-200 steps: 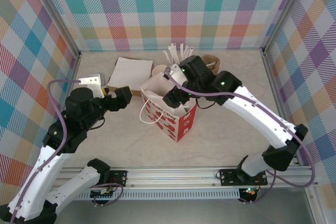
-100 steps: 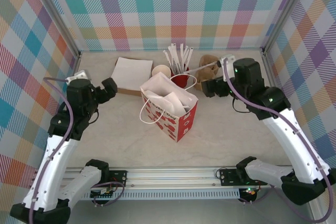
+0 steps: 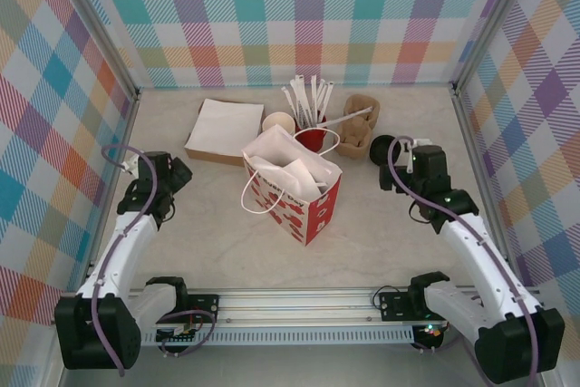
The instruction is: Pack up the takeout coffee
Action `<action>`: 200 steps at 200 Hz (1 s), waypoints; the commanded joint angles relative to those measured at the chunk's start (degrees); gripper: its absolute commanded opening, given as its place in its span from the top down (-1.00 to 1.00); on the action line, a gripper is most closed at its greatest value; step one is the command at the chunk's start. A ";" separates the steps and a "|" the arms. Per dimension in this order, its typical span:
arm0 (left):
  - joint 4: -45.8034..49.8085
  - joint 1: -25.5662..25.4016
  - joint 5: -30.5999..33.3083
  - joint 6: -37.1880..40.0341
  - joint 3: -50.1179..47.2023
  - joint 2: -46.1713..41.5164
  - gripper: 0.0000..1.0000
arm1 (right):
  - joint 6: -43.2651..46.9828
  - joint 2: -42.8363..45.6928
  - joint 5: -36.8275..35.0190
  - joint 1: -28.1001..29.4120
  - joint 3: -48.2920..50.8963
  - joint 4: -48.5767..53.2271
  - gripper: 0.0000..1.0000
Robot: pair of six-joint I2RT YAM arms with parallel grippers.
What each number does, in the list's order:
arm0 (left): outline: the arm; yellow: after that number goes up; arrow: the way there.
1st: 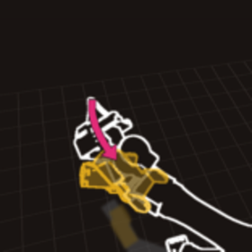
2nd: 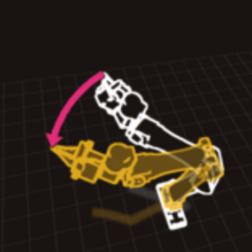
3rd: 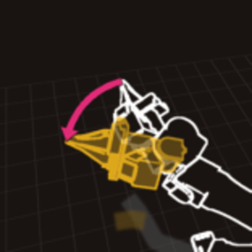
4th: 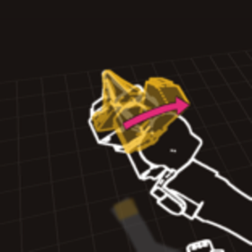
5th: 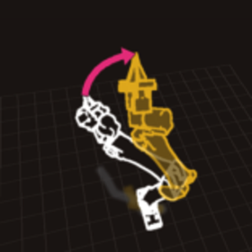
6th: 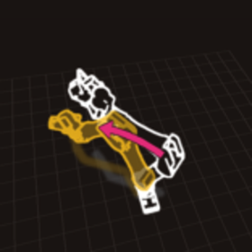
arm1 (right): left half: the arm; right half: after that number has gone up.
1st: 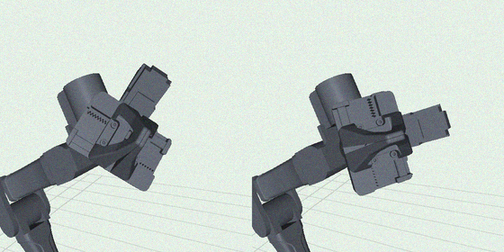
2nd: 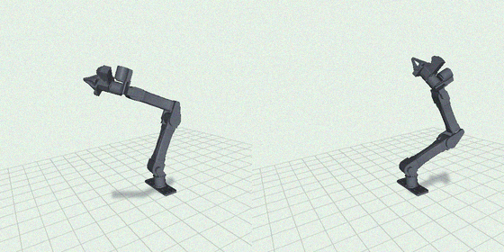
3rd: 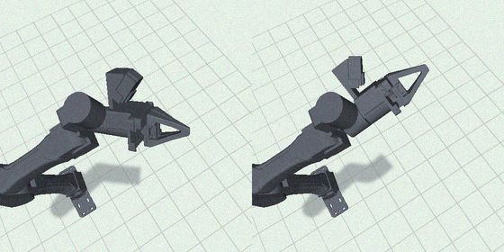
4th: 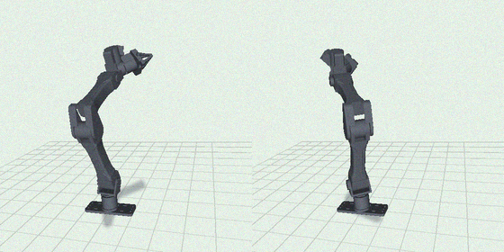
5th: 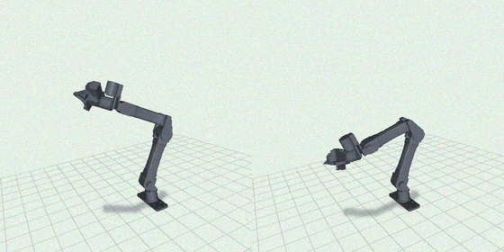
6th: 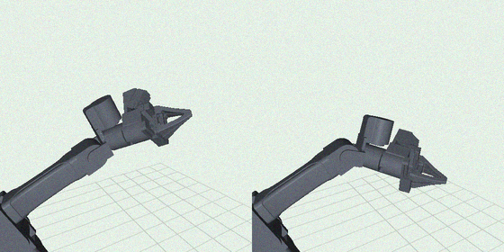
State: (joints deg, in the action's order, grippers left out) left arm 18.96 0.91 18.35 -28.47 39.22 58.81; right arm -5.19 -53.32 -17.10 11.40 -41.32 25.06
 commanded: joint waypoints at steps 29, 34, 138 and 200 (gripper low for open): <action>-16.00 0.66 2.71 9.03 -4.90 1.29 -1.00 | -0.27 -4.16 3.52 -6.20 11.13 -23.43 -0.99; -16.80 0.67 2.70 9.78 -5.37 1.39 -1.00 | 0.20 -5.23 3.60 -6.48 11.83 -25.32 -0.99; -41.17 0.67 -0.16 22.02 -17.08 4.71 -1.00 | 5.66 -31.16 13.14 -8.66 15.09 -64.51 -0.99; -56.35 0.67 -4.29 23.55 -22.96 8.66 -1.00 | 5.63 -33.98 20.42 -11.01 18.10 -71.78 -0.99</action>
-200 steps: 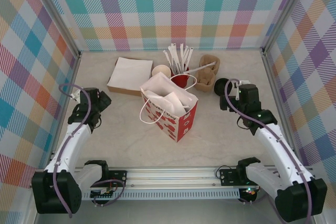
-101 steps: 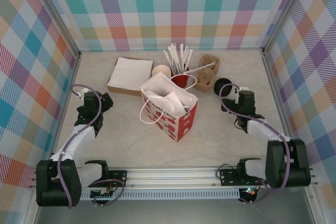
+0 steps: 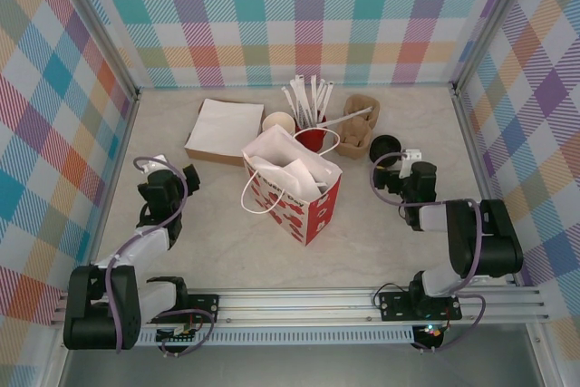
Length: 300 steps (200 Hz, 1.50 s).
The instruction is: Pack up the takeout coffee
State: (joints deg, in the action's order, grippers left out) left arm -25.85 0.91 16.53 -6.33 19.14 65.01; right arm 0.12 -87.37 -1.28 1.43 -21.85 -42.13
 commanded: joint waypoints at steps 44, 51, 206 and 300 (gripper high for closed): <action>-17.82 0.67 -8.35 2.30 -2.20 9.32 -1.00 | -0.28 -0.12 5.07 -1.61 -2.20 -3.48 -0.99; -18.60 0.67 -8.97 2.09 -2.12 10.01 -1.00 | -0.30 -0.11 5.05 -1.61 -2.22 -3.43 -0.99; -20.68 -5.22 -10.76 8.24 4.86 24.77 -1.00 | -0.38 -0.14 4.61 -1.65 -2.24 -3.35 -0.99; -20.64 -5.22 -10.80 8.32 4.86 24.77 -1.00 | -0.38 -0.17 4.53 -1.53 -2.33 -3.22 -0.99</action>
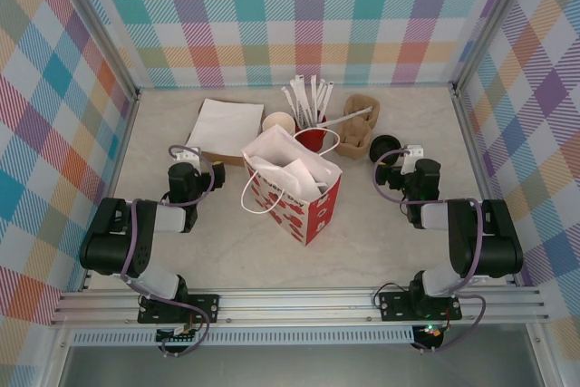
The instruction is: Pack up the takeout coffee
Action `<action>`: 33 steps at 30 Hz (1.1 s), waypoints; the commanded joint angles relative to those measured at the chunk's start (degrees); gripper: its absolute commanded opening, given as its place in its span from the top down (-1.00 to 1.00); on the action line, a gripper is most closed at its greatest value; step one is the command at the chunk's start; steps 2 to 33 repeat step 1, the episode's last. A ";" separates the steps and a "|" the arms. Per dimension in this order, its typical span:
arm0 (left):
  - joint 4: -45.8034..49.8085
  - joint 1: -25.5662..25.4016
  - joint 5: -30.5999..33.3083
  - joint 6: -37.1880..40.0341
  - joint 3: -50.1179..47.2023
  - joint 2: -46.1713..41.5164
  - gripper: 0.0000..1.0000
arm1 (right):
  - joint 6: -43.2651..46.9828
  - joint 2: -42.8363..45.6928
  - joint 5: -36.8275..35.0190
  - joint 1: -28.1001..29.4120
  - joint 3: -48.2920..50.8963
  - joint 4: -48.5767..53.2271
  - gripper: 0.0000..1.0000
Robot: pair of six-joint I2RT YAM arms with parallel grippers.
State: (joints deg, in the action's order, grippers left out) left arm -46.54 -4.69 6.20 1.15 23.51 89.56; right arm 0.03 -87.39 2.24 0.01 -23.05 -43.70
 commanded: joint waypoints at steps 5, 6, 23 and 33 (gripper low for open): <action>0.10 0.38 -0.47 0.82 0.49 0.20 -1.00 | -0.25 -0.14 1.01 -0.10 -1.17 -1.65 -0.99; 0.10 0.38 -0.47 0.82 0.49 0.20 -1.00 | -0.25 -0.14 1.01 -0.10 -1.17 -1.65 -0.99; 0.10 0.38 -0.47 0.82 0.49 0.20 -1.00 | -0.25 -0.14 1.01 -0.10 -1.17 -1.65 -0.99; 0.10 0.38 -0.47 0.82 0.49 0.20 -1.00 | -0.25 -0.14 1.01 -0.10 -1.17 -1.65 -0.99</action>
